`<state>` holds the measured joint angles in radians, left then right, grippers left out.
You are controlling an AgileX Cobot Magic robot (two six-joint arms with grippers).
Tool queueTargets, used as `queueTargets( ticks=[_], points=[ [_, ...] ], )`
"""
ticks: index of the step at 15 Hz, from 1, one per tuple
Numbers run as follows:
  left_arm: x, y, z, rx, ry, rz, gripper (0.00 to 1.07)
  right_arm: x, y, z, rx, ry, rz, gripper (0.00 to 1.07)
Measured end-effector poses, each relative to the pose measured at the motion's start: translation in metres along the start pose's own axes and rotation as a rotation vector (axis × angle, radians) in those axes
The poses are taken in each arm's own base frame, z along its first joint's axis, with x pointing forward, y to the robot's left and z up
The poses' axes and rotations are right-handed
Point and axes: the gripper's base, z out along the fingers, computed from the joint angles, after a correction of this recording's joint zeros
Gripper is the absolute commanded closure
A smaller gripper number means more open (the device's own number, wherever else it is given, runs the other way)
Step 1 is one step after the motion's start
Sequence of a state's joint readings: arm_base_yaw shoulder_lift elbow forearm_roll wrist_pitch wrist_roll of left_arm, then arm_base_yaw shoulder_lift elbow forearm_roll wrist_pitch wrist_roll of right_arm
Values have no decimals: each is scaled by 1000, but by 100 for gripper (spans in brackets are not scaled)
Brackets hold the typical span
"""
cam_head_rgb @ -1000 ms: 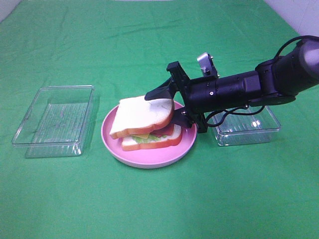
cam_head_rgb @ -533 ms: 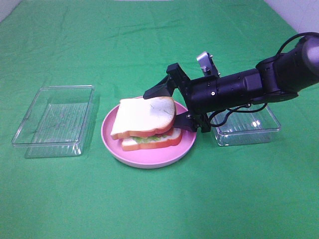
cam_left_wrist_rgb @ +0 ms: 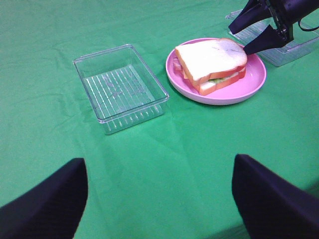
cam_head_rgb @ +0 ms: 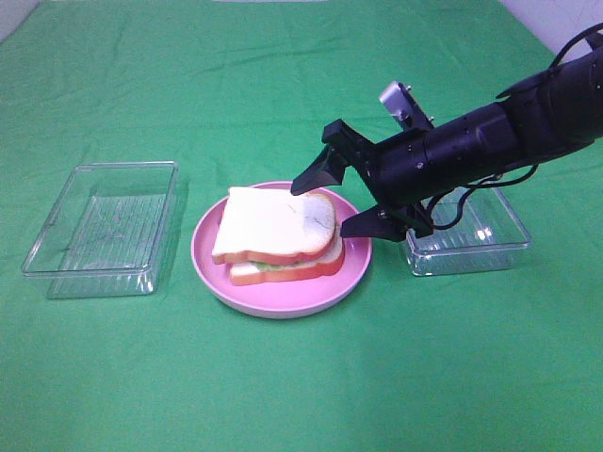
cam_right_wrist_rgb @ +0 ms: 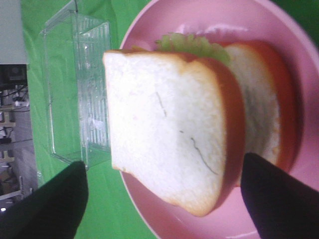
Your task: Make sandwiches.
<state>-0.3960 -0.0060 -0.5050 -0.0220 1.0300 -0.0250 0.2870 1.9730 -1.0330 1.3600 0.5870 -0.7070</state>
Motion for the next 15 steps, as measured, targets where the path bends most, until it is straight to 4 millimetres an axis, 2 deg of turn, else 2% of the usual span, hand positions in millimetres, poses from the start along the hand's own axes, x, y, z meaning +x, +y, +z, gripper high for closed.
queueTargets(
  ticks=[4,6,7,10,11,12,13,15],
  points=[
    [0,0,0,0,0,0,31,2,5,-18,113,2,-78,30],
    [0,0,0,0,0,0,31,7,23,-50,199,2,-248,30],
    [0,0,0,0,0,0,31,8,26,-56,211,5,-273,30],
    [0,0,0,0,0,0,31,27,50,-108,319,23,-428,30],
    [0,0,0,0,0,0,31,31,55,-119,336,16,-450,31],
    [0,0,0,0,0,0,31,40,61,-140,389,16,-498,31],
    [0,0,0,0,0,0,31,68,66,-177,473,3,-576,31],
    [0,0,0,0,0,0,31,108,59,-205,516,-29,-621,31]
  ],
)
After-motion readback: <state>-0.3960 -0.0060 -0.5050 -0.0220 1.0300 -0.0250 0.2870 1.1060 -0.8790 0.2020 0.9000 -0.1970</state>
